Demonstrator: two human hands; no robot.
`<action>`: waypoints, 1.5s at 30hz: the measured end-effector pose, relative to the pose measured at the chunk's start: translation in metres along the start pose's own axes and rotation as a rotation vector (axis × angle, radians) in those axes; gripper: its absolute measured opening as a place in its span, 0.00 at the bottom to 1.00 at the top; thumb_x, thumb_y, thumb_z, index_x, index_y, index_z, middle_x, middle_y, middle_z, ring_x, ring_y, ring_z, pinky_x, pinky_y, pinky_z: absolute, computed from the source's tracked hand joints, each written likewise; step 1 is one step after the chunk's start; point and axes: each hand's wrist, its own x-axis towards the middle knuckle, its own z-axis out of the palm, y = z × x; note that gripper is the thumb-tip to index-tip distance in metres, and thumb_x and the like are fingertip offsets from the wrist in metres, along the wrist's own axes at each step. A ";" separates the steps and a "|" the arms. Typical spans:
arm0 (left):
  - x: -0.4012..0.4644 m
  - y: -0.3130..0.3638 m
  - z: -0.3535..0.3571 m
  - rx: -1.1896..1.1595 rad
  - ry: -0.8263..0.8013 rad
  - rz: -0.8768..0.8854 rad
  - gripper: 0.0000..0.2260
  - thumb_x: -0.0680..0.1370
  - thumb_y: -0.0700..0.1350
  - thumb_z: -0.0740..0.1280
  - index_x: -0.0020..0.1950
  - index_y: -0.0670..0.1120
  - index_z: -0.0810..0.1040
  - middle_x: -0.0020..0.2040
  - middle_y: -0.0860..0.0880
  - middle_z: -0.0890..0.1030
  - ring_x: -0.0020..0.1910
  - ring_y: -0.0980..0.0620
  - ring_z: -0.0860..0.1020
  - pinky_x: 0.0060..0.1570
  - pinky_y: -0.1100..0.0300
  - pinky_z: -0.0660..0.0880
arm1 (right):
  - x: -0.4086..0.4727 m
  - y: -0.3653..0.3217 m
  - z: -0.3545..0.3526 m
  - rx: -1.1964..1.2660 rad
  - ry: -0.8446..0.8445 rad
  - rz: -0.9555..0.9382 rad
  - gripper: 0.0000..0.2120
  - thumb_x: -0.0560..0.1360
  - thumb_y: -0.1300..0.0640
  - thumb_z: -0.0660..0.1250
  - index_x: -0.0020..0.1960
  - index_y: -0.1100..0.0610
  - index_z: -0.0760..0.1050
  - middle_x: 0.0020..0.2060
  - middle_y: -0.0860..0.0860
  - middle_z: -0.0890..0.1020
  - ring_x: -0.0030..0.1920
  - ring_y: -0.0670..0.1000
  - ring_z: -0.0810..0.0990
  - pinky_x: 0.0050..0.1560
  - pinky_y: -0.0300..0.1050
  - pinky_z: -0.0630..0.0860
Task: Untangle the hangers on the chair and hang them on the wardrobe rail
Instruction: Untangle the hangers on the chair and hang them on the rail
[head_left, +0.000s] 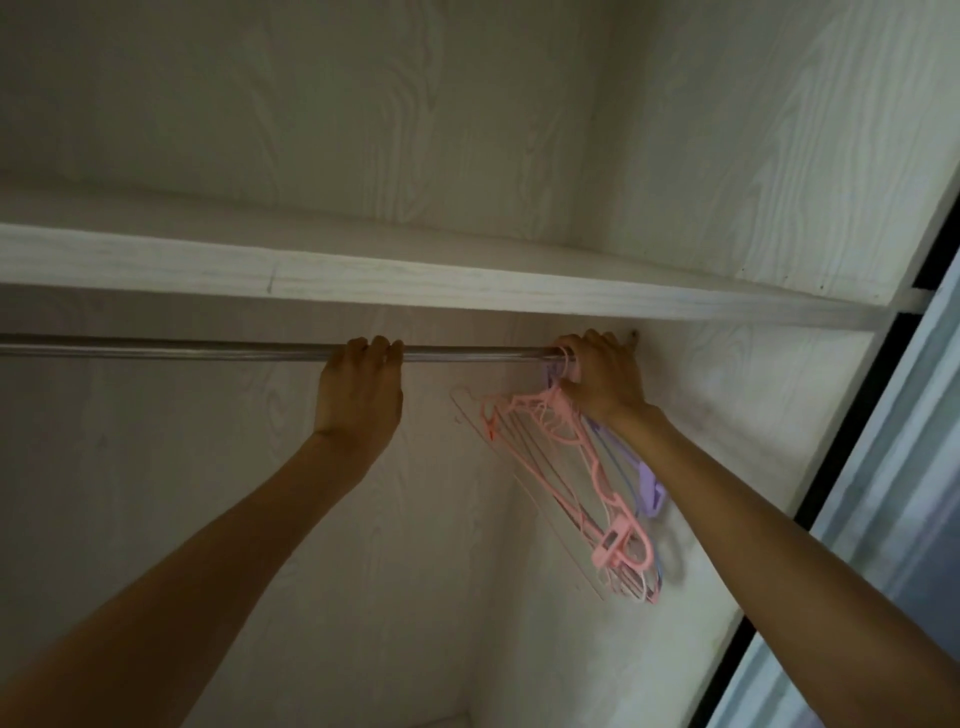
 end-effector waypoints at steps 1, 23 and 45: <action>-0.001 0.000 -0.001 -0.018 -0.014 -0.001 0.18 0.74 0.41 0.68 0.64 0.42 0.75 0.53 0.45 0.80 0.51 0.46 0.78 0.45 0.55 0.76 | -0.001 -0.001 -0.002 0.018 -0.020 0.021 0.20 0.72 0.54 0.68 0.64 0.50 0.72 0.55 0.55 0.77 0.57 0.57 0.73 0.56 0.48 0.68; -0.125 0.123 -0.026 -0.729 -0.625 0.175 0.13 0.76 0.50 0.64 0.60 0.55 0.76 0.61 0.53 0.79 0.60 0.49 0.76 0.59 0.59 0.70 | -0.269 0.019 -0.038 0.075 -0.151 0.264 0.09 0.74 0.59 0.64 0.51 0.51 0.81 0.45 0.50 0.80 0.48 0.50 0.77 0.50 0.43 0.73; -0.438 0.466 0.012 -0.729 -1.292 0.484 0.09 0.76 0.47 0.65 0.53 0.52 0.82 0.58 0.51 0.81 0.57 0.47 0.79 0.58 0.58 0.71 | -0.743 0.240 -0.028 0.082 -0.794 0.844 0.14 0.77 0.58 0.58 0.56 0.48 0.78 0.54 0.51 0.80 0.60 0.53 0.75 0.56 0.44 0.70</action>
